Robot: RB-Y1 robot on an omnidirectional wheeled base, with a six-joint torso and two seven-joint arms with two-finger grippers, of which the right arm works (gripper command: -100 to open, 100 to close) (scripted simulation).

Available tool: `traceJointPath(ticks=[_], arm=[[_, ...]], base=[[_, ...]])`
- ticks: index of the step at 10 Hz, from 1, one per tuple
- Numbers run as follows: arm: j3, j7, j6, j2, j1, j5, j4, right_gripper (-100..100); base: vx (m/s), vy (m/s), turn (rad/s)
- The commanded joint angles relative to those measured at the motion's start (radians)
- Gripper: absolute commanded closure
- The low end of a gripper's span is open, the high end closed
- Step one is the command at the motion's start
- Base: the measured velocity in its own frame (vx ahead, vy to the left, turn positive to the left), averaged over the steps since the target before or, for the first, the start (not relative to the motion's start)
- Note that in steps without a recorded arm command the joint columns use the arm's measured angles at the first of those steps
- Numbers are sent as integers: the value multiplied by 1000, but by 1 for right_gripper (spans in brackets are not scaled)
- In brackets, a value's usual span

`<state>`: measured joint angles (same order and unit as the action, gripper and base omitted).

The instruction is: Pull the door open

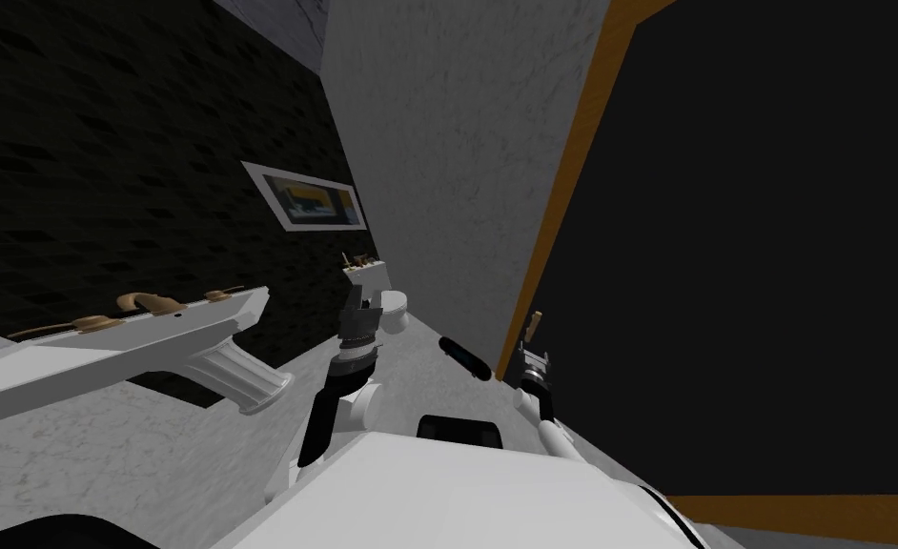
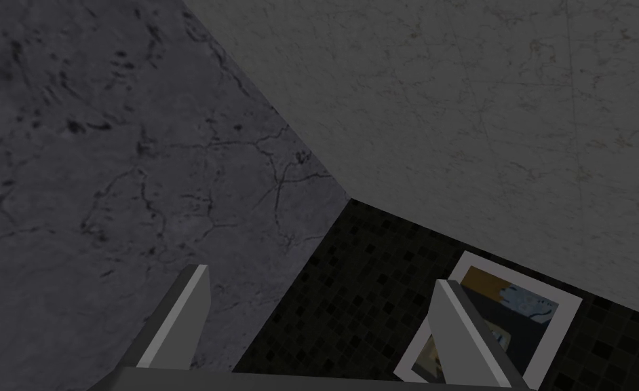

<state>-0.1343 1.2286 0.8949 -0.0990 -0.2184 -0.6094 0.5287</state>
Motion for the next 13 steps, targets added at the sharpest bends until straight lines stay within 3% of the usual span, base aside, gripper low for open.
traceJointPath(ticks=[1, 2, 4, 7, 11, 13], arm=[[4, 30, 0, -25, 14, 1, -3, -100], [5, 40, -1, -32, 19, 1, -3, -100], [10, 86, -1, -71, 41, 3, -7, -100], [15, 125, -2, -102, 59, 4, -11, -100], [25, 205, -3, -168, 97, 7, -18, -100], [25, 206, 3, -165, 96, 7, -21, -100]], base=[[96, -9, 27], [166, -23, 28], [165, -3, 38], [135, 7, 17], [145, -16, 29], [71, -6, -3]])
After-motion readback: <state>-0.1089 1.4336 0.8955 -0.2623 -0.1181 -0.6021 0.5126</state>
